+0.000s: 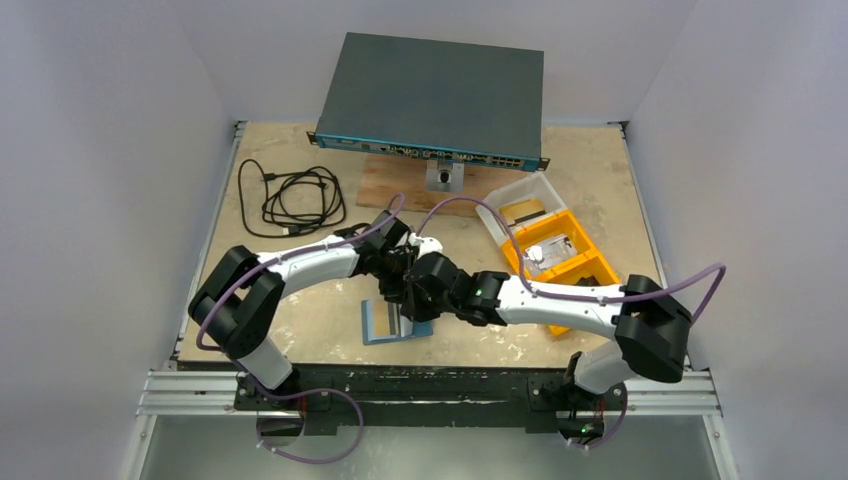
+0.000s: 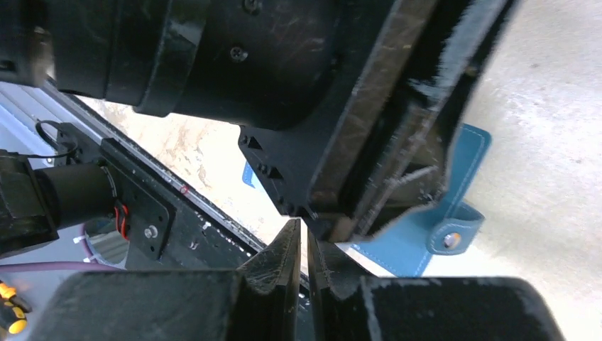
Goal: Take the credit cards out of the card holder
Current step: Remove the credit card from the card holder.
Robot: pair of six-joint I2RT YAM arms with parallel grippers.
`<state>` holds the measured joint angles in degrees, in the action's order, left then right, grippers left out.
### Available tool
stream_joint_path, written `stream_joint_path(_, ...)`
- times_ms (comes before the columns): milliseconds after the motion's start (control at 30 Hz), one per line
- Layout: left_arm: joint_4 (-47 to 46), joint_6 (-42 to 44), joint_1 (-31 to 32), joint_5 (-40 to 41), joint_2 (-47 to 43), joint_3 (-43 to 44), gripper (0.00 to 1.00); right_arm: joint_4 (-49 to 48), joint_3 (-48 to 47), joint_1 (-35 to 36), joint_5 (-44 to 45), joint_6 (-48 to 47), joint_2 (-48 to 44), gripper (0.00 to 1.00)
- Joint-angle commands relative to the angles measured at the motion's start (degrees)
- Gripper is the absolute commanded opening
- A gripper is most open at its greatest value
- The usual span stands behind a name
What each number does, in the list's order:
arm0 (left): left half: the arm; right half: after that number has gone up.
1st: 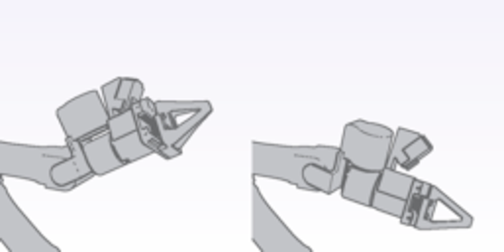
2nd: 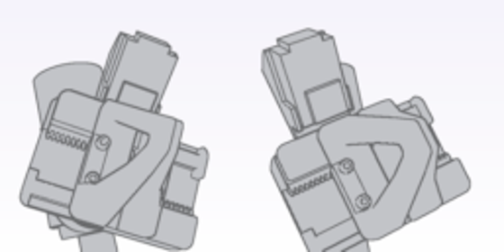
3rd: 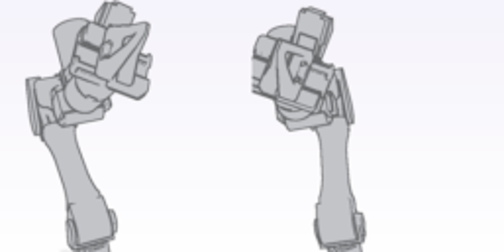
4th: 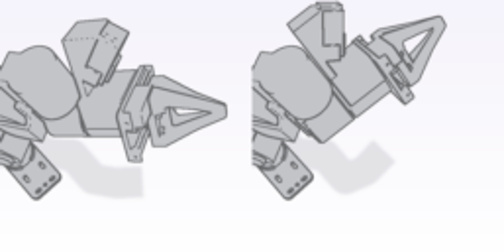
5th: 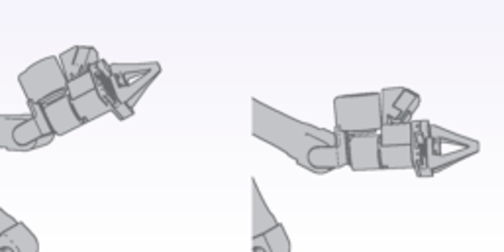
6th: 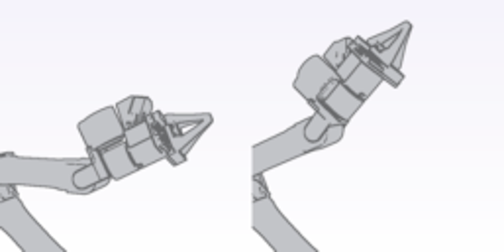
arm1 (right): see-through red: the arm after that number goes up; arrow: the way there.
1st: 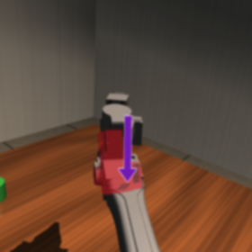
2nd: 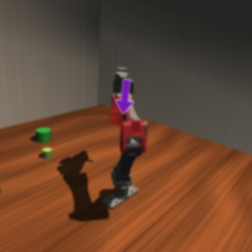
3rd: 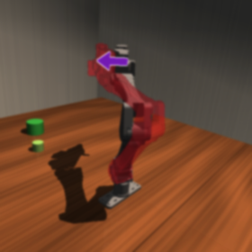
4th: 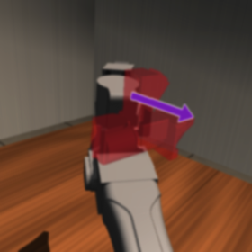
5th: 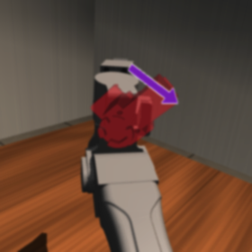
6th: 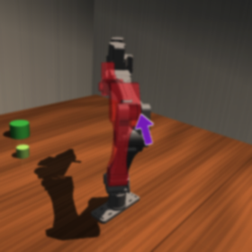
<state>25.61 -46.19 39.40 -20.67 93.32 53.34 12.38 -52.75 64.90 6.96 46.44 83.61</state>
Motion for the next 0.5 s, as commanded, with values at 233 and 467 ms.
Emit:
stream_joint_path(233,1.43,2.09,-2.01,-1.86,-2.40,2.12,0.34,-5.70,1.59,0.75,-1.47,1.56,5.67,0.05)
stream_joint_path(467,5.78,4.04,-5.30,0.95,-9.01,-0.15,0.35,-8.29,6.48,-1.88,-3.15,2.89,6.08,0.04)
